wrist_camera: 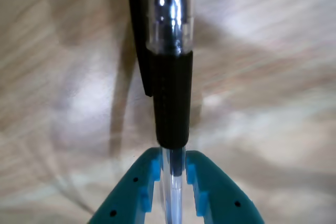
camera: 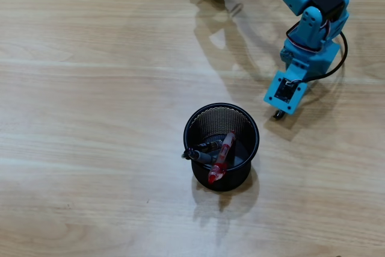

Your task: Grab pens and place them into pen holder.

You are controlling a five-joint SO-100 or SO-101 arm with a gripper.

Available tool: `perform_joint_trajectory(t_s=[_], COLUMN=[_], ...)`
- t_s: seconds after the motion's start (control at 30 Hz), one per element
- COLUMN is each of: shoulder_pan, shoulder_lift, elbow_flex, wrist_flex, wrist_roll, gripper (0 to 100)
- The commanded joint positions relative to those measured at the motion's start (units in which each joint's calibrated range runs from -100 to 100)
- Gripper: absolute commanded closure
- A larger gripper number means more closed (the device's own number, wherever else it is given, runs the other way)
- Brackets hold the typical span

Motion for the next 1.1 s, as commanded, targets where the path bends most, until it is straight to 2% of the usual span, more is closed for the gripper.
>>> perform_joint_trajectory(t_s=[0.0,0.13,0.23,0.47,0.6,0.7,0.9,1.07], shoulder_pan=[3.8,7.7,11.6,24.4,31.6,34.2,34.0,32.3], shoulder_lift=[-10.9,-20.5,-27.7,-42.9,-47.7,-49.9,-50.6,-50.4], elbow_flex=[-1.1,-0.4,1.8,8.5,12.1,14.8,15.8,15.9], wrist_flex=[9.7,17.4,17.9,16.9,6.2,-3.1,-15.0,-29.1], wrist_roll=[2.2,4.3,7.0,20.7,32.0,38.0,41.9,47.0], gripper=[98,98,98,98,98,98,98,98])
